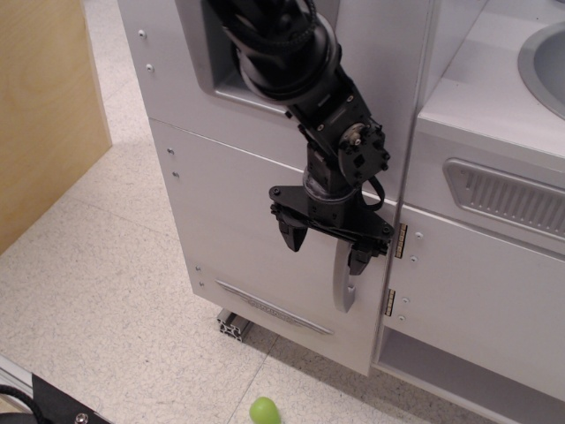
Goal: Open low fridge
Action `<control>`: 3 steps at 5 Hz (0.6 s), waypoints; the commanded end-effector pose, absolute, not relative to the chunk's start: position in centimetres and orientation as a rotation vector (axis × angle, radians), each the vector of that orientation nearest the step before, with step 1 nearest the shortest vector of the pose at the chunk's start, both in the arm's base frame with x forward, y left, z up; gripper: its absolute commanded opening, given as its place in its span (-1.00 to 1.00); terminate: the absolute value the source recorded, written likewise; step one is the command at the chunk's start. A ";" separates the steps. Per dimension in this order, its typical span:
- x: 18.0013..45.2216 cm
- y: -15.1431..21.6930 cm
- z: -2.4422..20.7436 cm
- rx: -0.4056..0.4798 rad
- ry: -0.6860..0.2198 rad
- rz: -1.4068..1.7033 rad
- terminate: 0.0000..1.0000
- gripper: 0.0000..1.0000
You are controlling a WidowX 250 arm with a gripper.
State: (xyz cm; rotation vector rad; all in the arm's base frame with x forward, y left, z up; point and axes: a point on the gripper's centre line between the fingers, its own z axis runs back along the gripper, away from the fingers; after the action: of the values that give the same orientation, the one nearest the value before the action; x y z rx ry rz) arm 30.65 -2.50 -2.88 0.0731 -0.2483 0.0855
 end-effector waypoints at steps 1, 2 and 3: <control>31.6 -2.7 -2.3 0.063 -0.309 0.049 -1.00 -1.00; 31.4 -2.7 -2.1 0.051 -0.303 0.042 -1.00 -1.00; 30.5 -2.8 -2.2 0.064 -0.313 0.023 -1.00 -1.00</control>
State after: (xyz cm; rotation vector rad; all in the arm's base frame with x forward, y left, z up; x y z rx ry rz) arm 29.80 -2.72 -3.38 0.0663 -0.2800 0.0237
